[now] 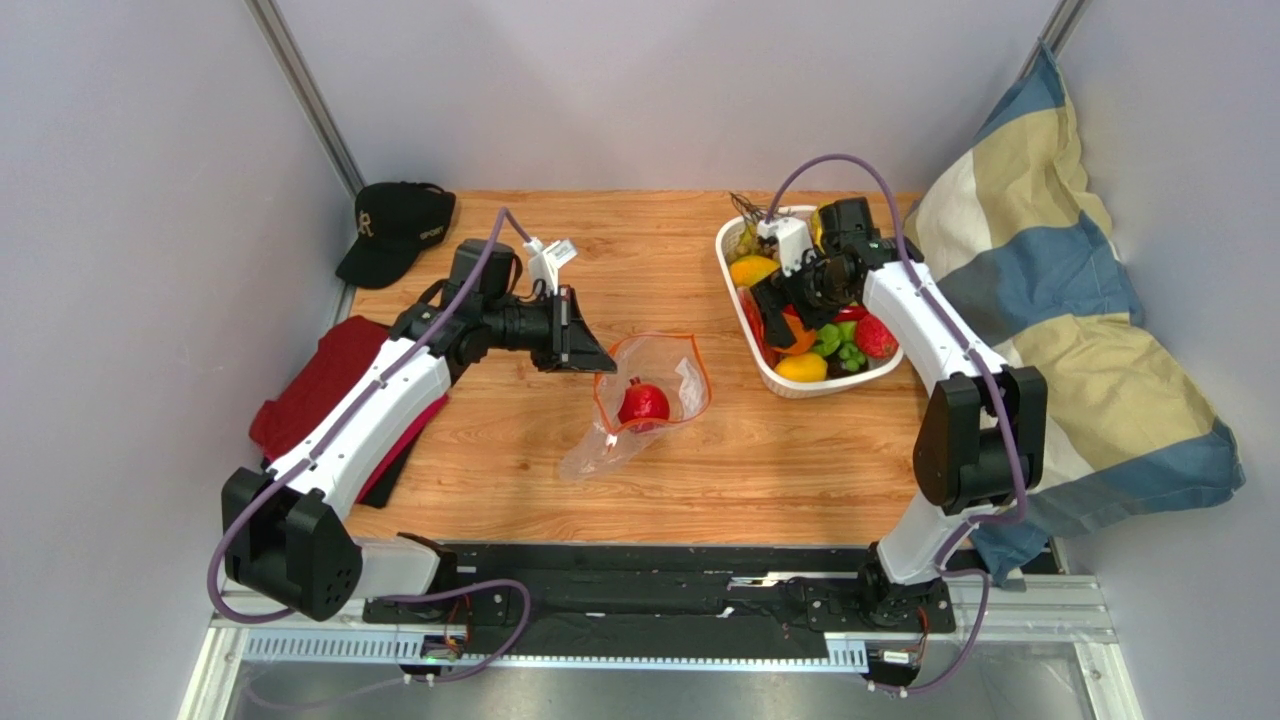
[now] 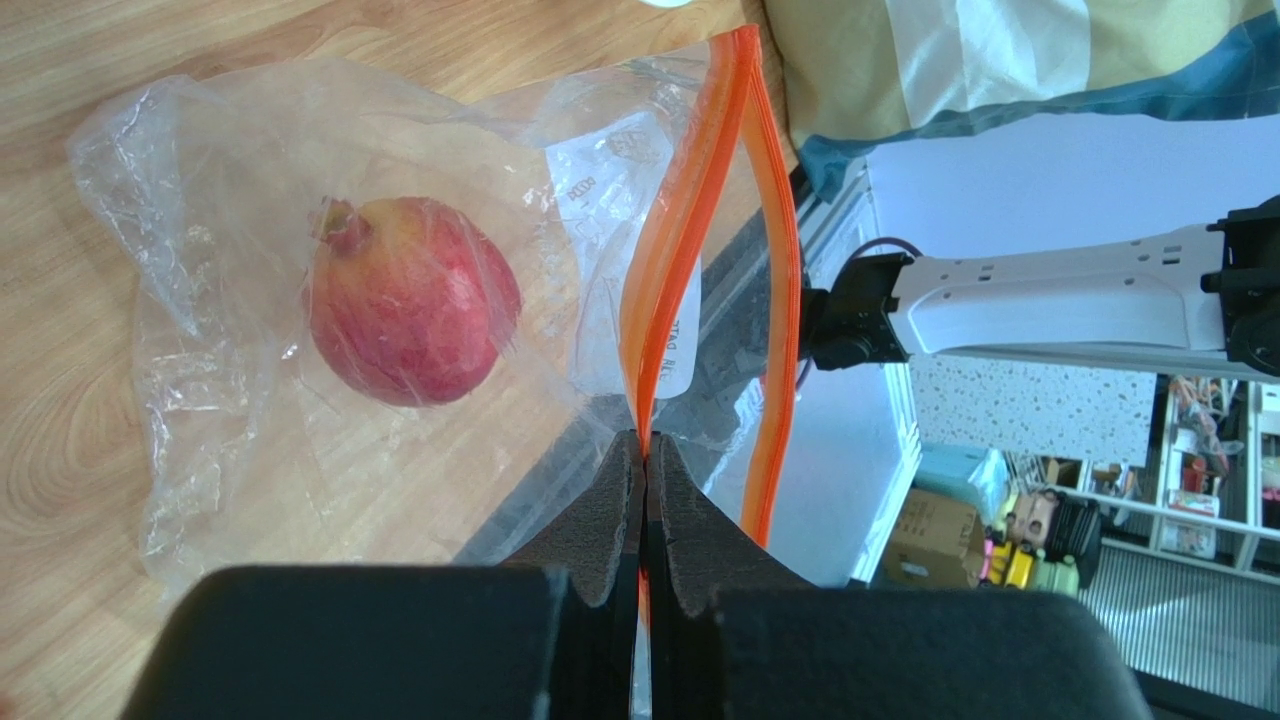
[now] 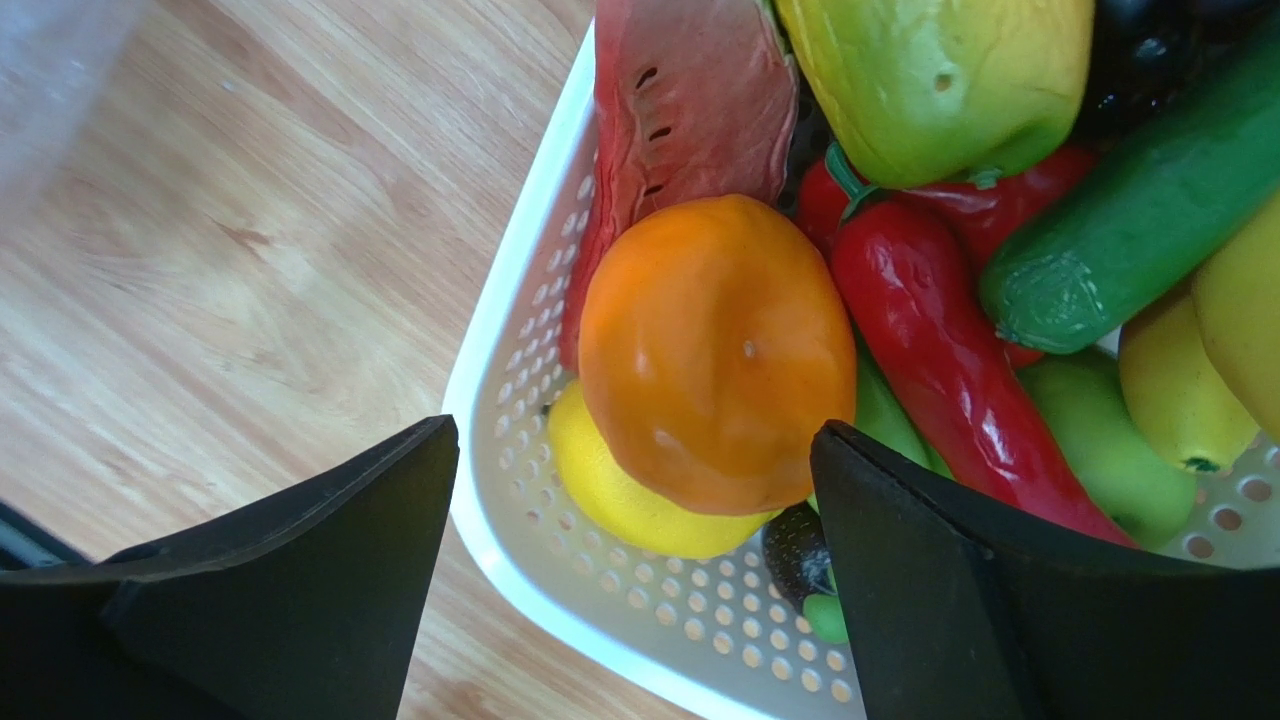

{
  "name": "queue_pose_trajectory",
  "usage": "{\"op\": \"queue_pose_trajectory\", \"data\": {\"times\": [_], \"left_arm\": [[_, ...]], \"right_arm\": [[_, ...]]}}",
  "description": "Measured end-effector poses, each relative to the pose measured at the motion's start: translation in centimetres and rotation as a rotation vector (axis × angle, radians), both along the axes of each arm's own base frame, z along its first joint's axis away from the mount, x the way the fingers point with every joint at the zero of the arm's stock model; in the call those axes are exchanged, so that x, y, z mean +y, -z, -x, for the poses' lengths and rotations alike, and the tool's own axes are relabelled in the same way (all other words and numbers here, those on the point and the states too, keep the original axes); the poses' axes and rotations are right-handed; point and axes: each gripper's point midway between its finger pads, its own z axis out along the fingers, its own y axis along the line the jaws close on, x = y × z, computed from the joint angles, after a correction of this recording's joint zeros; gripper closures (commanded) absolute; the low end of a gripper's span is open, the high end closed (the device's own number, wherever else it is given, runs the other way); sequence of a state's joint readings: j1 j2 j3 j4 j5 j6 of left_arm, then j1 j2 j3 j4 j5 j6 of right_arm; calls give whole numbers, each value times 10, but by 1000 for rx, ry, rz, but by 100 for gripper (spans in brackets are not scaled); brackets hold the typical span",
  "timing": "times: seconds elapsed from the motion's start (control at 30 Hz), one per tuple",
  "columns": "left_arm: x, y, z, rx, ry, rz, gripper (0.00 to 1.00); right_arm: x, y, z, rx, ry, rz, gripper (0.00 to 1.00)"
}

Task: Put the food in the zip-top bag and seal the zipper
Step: Pick up the fake fruit from the bin, then place the fake fruit in the zipper food storage bag.

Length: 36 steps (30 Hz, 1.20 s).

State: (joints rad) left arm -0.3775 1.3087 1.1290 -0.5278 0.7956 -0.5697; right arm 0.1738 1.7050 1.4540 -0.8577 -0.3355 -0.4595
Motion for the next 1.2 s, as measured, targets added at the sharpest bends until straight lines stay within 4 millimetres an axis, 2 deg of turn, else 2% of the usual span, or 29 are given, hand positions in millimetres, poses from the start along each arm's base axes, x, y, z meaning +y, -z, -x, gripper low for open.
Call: {"op": "queue_pose_trajectory", "data": {"times": [0.33,0.43,0.47,0.53,0.57,0.67,0.73,0.77,0.83,0.93,1.0,1.07,1.13,1.2], "left_arm": [[0,-2,-1,-13,10,-8,100],[1,-3,-1,-20,14,-12,100],[1,-3,-1,-21,15,-13,100],[1,-2,0,-21,17,-16,100],[1,-2,0,-22,18,-17,100],[2,-1,-1,-28,17,-23,100],[2,-1,-1,-32,17,-26,100],[2,-1,-1,-34,17,-27,100],[3,0,-1,-37,19,-28,100],[3,0,-1,-37,19,-28,100],[2,0,-1,-37,20,-27,100],[2,-1,-1,-37,20,-27,100],[2,-1,-1,-37,20,-27,100],[2,-1,-1,-37,21,-26,100]], "right_arm": [[0,41,-1,-79,-139,214,13],[-4,45,-3,-99,-154,255,28],[-5,45,-5,-106,-154,265,39],[-7,44,-7,-118,-150,281,46],[-8,42,-8,-124,-148,284,53],[-9,34,-5,-128,-138,282,58],[-8,19,-1,-138,-134,264,59],[-5,5,1,-148,-131,243,60],[3,-27,2,-187,-125,186,60],[25,-89,7,-272,-124,33,61],[45,-132,20,-318,-149,-109,61],[64,-162,38,-337,-186,-226,61],[85,-181,61,-330,-243,-320,60],[110,-189,86,-300,-319,-384,60]]}}
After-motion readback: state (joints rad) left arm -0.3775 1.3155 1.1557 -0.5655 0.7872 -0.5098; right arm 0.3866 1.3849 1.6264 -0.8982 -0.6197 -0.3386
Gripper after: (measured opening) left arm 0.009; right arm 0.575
